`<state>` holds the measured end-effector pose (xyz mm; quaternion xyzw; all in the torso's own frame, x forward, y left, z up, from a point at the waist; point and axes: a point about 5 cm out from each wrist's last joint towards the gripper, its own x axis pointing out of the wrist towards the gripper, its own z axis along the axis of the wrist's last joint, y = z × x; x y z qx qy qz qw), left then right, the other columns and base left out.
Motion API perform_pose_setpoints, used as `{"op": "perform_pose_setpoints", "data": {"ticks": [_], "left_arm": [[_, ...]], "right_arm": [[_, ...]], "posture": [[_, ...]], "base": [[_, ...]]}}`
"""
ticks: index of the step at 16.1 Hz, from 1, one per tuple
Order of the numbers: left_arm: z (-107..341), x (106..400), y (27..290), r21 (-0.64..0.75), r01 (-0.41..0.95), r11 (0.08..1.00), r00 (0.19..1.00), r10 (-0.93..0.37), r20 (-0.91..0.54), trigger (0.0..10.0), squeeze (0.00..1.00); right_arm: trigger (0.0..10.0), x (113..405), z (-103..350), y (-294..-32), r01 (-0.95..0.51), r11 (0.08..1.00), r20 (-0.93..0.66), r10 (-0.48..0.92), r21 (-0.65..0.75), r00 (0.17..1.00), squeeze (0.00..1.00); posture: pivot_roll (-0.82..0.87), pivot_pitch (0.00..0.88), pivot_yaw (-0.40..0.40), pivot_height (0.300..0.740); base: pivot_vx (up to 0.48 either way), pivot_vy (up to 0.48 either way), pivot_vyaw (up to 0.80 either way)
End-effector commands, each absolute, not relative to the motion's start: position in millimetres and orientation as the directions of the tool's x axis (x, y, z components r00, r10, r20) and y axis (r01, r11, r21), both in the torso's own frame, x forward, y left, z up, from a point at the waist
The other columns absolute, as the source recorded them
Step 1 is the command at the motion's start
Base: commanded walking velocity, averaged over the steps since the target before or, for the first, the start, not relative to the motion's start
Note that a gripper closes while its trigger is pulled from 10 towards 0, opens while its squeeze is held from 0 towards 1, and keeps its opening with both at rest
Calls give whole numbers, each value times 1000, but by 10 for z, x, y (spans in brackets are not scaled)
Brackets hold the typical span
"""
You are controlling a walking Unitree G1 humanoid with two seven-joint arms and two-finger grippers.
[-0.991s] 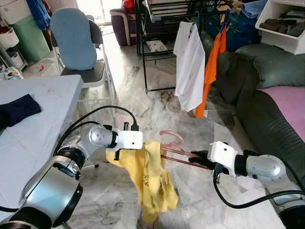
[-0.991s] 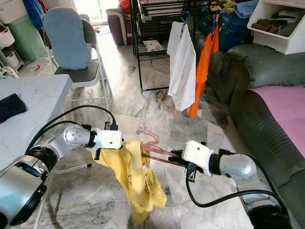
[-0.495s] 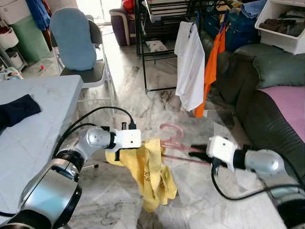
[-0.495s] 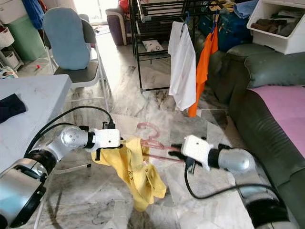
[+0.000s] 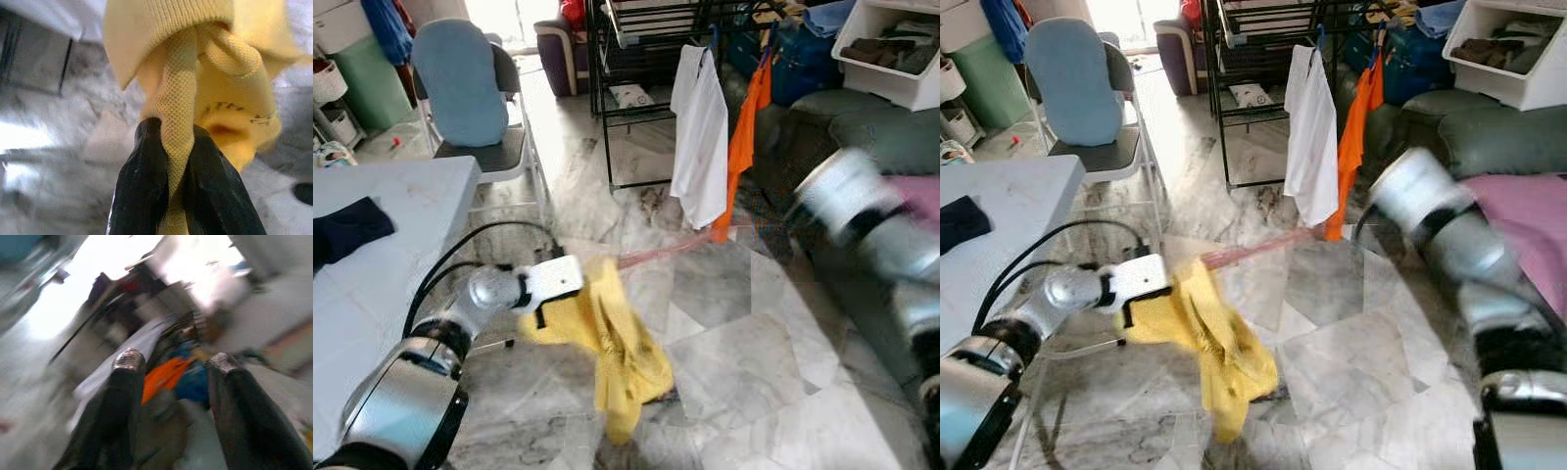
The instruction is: Hang hanger
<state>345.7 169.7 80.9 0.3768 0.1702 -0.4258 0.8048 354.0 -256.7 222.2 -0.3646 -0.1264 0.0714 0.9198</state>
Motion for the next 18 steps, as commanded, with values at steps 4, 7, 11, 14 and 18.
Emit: {"op": "perform_pose_setpoints", "data": {"ticks": [4, 7, 11, 14, 18], "left_arm": [[975, 3588, 1544, 348, 709, 614, 705, -597, -383, 0, 0], [1134, 3641, 1404, 241, 716, 655, 698, -670, -252, 0, 0], [1275, 3659, 1314, 230, 755, 614, 653, -737, -174, 0, 0], [1275, 3659, 1314, 230, 755, 614, 653, -737, -174, 0, 0], [1275, 3659, 1314, 230, 755, 614, 653, -737, -174, 0, 0]], "right_arm": [[10000, 3454, 1953, -2380, 48, 842, 299, 136, -537, 945, 1000], [10000, 3338, 1454, -2218, -34, 905, 175, 118, -424, 977, 1000], [10000, 3310, 1131, -2158, -89, 944, 23, 102, -316, 995, 1000], [10000, 3310, 1131, -2158, -89, 944, 23, 102, -316, 995, 1000], [10000, 3310, 1131, -2158, -89, 944, 23, 102, -316, 995, 1000]], "posture": [[-154, 0, 29, 740], [-150, 0, 31, 740], [-143, 0, 40, 740], [-143, 0, 40, 740], [-143, 0, 40, 740]], "base": [[0, 0, 0], [0, 0, 0], [0, 0, 0], [0, 0, 0], [0, 0, 0]]}}
